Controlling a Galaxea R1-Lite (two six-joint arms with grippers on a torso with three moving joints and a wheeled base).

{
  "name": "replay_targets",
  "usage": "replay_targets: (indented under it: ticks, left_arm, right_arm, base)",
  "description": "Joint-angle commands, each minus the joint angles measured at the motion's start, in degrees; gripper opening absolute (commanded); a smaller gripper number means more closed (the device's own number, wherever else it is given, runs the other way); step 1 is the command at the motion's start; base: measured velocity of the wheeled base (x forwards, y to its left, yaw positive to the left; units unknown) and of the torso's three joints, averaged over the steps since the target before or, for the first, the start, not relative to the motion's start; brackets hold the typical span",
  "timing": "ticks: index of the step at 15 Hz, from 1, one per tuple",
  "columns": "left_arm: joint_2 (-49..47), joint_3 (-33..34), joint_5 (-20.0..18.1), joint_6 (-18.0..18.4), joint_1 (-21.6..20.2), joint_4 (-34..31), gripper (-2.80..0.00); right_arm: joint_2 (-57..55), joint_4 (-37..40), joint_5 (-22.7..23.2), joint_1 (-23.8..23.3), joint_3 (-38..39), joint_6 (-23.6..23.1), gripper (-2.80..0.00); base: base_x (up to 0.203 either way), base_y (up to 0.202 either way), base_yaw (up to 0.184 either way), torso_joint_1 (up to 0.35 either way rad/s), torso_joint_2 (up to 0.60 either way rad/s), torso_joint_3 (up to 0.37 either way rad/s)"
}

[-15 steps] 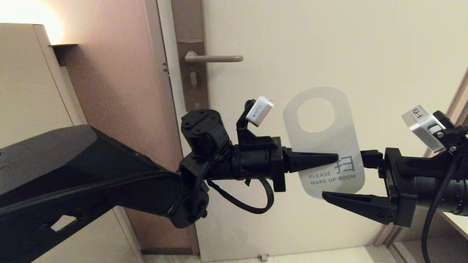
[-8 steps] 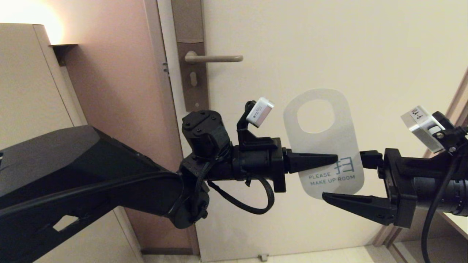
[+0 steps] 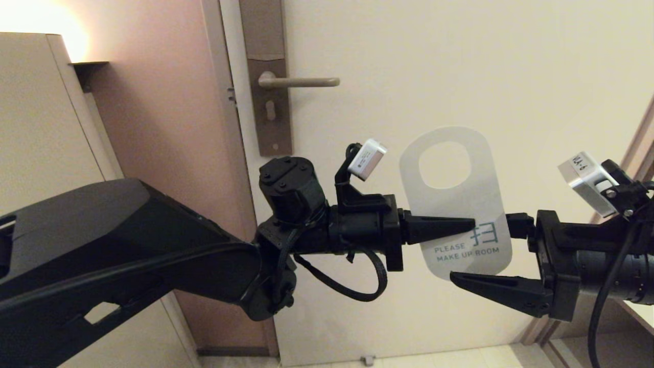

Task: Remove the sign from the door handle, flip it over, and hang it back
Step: Hand it to the other hand

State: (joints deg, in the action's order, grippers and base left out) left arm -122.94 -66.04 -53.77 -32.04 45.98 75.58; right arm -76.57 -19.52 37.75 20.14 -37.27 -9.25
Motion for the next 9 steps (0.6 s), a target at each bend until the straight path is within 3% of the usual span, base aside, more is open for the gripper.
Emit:
replay_targets:
  ticks: [1,9]
  left_arm:
    - [-0.29,0.12,-0.19,-0.12,-0.01,0.36,-2.8]
    - [-0.81,0.58,-0.28,-0.48,-0.54,1.67,-2.8]
  right_arm:
    - [-0.24,-0.17,0.22,0.08,-0.08,-0.07,0.0]
    - [-2.62,-4.3,0.48,0.08,1.15,-1.56,0.0]
  base:
    - [0.0,0.0,0.0,0.0,0.0,0.0]
    - [0.0,0.0,0.0,0.0,0.0,0.0]
